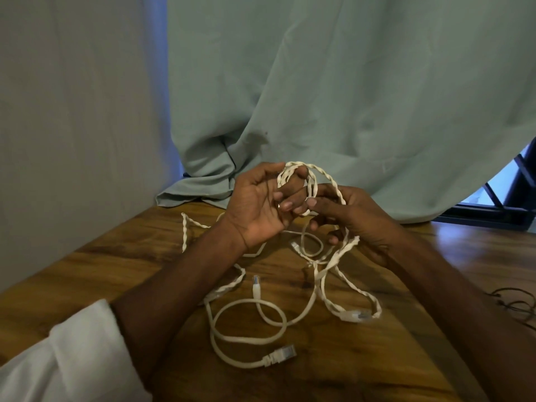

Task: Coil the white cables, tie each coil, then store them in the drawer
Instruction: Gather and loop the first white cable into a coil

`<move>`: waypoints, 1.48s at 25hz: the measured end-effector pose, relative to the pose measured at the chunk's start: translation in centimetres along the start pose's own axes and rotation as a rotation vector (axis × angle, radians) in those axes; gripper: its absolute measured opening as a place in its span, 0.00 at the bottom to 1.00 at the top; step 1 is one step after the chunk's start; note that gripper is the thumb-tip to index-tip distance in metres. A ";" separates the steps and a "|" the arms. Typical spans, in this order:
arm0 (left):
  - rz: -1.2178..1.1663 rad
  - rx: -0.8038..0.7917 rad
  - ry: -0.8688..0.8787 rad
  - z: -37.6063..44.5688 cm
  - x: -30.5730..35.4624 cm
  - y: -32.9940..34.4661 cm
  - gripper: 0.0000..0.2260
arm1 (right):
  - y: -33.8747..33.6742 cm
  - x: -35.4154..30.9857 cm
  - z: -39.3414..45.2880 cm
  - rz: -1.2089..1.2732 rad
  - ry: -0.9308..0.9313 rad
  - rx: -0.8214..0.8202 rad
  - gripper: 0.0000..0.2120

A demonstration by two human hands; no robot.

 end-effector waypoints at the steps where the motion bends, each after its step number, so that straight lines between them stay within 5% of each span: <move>1: 0.009 0.002 -0.007 -0.1 -0.1 -0.1 0.16 | -0.1 -0.1 0.0 0.002 -0.008 -0.022 0.12; 10: 0.198 0.025 0.050 0.5 0.9 0.2 0.16 | 0.1 1.3 0.5 -0.061 0.020 -0.012 0.13; 14: 0.363 0.038 0.006 0.3 1.1 -0.4 0.17 | -1.4 0.1 0.6 0.049 -0.078 0.113 0.11; 18: 0.269 -0.027 -0.038 0.0 1.2 0.2 0.17 | -2.1 0.6 0.7 0.000 -0.035 0.223 0.10; 31: 0.110 0.251 0.309 1.0 1.4 -0.8 0.19 | 1.7 0.7 0.0 -0.320 0.125 -0.171 0.09; 33: 0.299 0.248 0.364 1.1 1.3 -0.8 0.20 | 1.9 0.8 0.1 -0.194 0.179 -0.240 0.12; 37: 1.064 0.135 0.441 0.7 0.4 0.5 0.21 | 1.8 0.3 -0.4 -0.012 0.310 -0.353 0.20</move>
Point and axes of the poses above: each hand's wrist, its own z-axis towards the middle knuckle, its own y-axis out of the palm, x = y × z, the point moved 2 cm from there along z, towards the middle knuckle, and after that the axes turned 12 degrees about y, right-handed, at the moved point
